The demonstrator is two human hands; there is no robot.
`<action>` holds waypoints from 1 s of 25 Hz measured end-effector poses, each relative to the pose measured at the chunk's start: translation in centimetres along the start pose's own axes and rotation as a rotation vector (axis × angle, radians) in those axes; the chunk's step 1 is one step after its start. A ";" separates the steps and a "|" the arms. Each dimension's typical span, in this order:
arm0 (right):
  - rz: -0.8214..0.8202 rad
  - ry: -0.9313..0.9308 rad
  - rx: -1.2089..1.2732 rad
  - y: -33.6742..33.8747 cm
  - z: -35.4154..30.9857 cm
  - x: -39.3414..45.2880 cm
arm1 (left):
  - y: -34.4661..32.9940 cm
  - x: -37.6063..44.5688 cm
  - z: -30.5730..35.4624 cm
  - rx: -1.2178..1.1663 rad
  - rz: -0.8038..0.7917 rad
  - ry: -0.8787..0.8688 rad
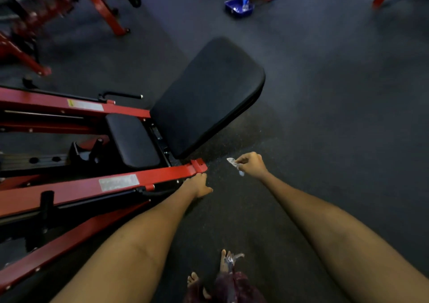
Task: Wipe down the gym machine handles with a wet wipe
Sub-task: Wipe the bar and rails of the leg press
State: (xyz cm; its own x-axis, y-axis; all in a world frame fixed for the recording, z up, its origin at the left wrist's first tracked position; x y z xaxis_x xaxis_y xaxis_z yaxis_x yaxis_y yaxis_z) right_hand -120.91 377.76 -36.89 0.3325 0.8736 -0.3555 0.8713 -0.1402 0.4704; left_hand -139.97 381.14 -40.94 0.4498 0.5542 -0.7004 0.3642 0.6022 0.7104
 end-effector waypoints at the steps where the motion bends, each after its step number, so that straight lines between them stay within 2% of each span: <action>1: 0.002 0.008 -0.027 1.4 -0.2 0.0 | 1.5 0.1 0.6 0.016 0.034 -0.001; 8: 0.028 0.049 -0.058 9.7 -1.0 2.6 | 10.5 3.9 5.6 0.104 0.151 -0.028; 13: 0.176 0.068 0.042 17.5 -1.0 7.8 | 16.4 9.9 11.3 0.163 0.128 -0.100; 17: 0.266 0.065 0.106 25.7 -1.0 14.6 | 23.2 17.6 17.1 0.188 0.153 -0.152; 25: 0.262 -0.002 -0.060 41.2 0.8 28.6 | 38.6 31.8 28.0 0.211 0.186 -0.221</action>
State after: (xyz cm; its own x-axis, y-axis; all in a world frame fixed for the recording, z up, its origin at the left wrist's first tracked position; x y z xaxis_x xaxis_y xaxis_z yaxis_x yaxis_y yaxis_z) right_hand -75.26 396.57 -28.35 0.5443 0.8104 -0.2167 0.7324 -0.3331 0.5938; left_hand -88.78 405.98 -33.86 0.6812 0.4921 -0.5420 0.4095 0.3577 0.8393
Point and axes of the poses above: each hand's wrist, its own x-axis towards the middle knuckle, its own y-axis out of the back of the hand, z = x × y, the point moved 9 cm from there along x, towards the middle knuckle, and after that the axes turned 14 degrees about x, right-handed, at the moved point
